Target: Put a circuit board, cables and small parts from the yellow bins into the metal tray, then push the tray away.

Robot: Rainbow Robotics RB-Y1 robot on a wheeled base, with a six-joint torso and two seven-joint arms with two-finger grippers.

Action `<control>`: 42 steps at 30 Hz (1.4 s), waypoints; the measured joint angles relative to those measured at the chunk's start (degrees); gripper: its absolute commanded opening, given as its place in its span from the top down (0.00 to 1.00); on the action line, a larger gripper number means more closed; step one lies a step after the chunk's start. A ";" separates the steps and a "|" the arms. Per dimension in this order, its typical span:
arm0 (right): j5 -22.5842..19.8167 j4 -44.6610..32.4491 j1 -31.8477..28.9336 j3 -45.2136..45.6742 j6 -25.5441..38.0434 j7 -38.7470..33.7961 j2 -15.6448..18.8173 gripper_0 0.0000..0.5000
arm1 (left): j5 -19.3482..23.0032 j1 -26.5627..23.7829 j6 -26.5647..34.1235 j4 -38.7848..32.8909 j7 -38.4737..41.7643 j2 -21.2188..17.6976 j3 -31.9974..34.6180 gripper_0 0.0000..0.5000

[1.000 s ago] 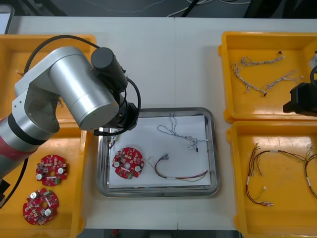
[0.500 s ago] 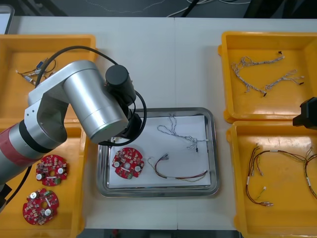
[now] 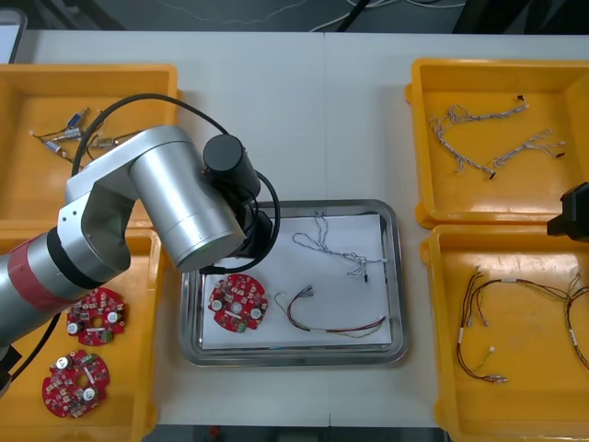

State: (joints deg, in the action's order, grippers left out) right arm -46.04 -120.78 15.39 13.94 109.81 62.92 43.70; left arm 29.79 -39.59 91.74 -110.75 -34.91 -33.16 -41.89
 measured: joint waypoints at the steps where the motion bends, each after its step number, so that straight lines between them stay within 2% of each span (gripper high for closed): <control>1: 0.00 -0.14 -0.12 0.00 0.00 0.00 0.01 0.01 | -0.09 0.00 -0.48 0.22 0.00 0.00 -0.32 1.00; 14: -0.08 -0.58 -1.29 0.01 0.00 0.00 0.57 0.01 | -0.44 -0.03 -1.96 0.65 0.27 -0.01 -3.98 1.00; 42: -0.27 -3.53 -3.26 0.33 0.00 0.00 1.39 0.01 | -1.36 -0.01 -5.00 0.77 2.49 -0.28 -6.43 1.00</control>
State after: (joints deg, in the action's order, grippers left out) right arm -46.31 -124.31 12.13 14.27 109.81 62.92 45.09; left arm 28.43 -39.60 86.74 -109.97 -32.41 -33.44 -48.33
